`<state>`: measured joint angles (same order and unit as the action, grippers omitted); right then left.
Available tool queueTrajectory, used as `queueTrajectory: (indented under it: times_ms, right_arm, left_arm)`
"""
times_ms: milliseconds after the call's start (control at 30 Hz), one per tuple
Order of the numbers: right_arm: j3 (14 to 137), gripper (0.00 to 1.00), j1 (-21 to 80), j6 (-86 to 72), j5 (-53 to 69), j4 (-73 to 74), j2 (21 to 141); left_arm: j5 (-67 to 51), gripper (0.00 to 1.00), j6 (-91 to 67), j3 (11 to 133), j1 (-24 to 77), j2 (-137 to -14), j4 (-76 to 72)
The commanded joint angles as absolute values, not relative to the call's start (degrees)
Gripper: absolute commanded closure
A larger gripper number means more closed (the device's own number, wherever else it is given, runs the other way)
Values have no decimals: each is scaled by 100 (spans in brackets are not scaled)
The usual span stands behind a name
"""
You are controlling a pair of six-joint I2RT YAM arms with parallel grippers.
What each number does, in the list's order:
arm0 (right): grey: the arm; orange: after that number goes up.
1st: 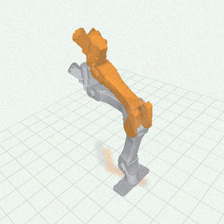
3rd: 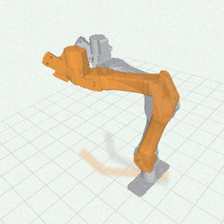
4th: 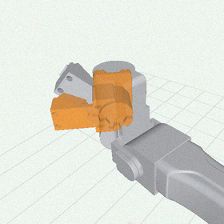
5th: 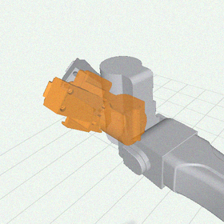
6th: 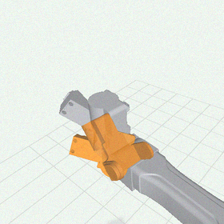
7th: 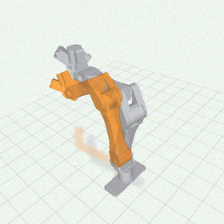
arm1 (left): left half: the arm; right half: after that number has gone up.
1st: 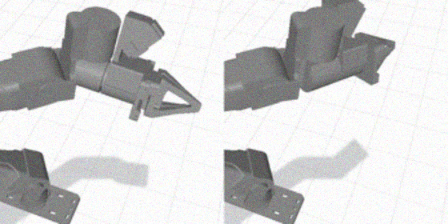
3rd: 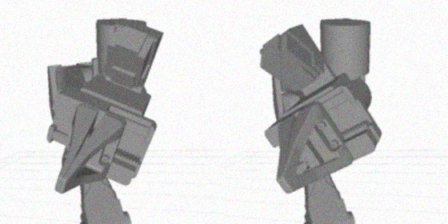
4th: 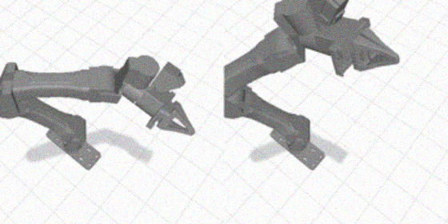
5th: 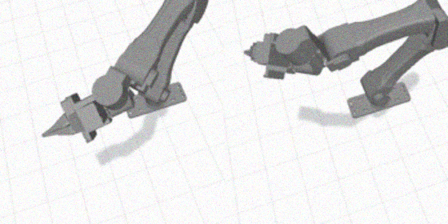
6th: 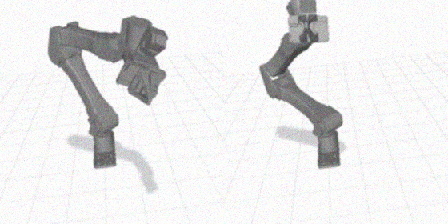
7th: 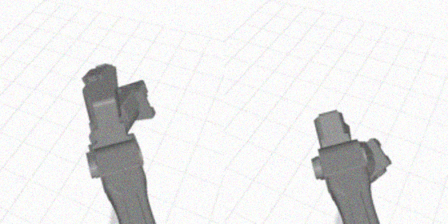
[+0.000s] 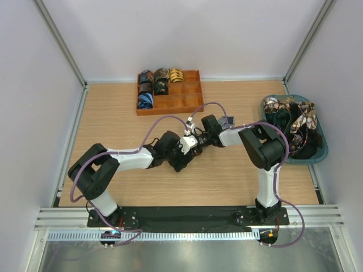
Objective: Roll the ties
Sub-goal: Roll the tie
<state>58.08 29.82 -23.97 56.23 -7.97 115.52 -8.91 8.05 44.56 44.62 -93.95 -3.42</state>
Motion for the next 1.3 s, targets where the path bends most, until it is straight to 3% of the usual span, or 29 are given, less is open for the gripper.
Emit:
queueTrajectory:
  times_ms: [0,100,367,600,933,1267]
  right_arm:
    - [5766,73,3015,-2232,5212,-598,11733]
    - [5766,73,3006,-2241,5221,-589,11725]
    - [5757,73,3015,-2233,5212,-589,11698]
    - [5774,71,3006,-2232,5177,-563,11698]
    - [5853,43,2988,-2382,5054,-458,11576]
    - [6161,42,2962,-2575,4729,-35,11074]
  left_arm:
    - [-738,23,976,4754,4509,-9580,-168]
    - [-730,31,1037,4886,4535,-9729,-18]
    - [-721,40,1028,4974,4570,-9844,158]
    - [-852,67,985,5010,4579,-9861,299]
    - [-896,74,914,5054,4597,-9905,404]
    - [-967,80,826,5256,4597,-10098,677]
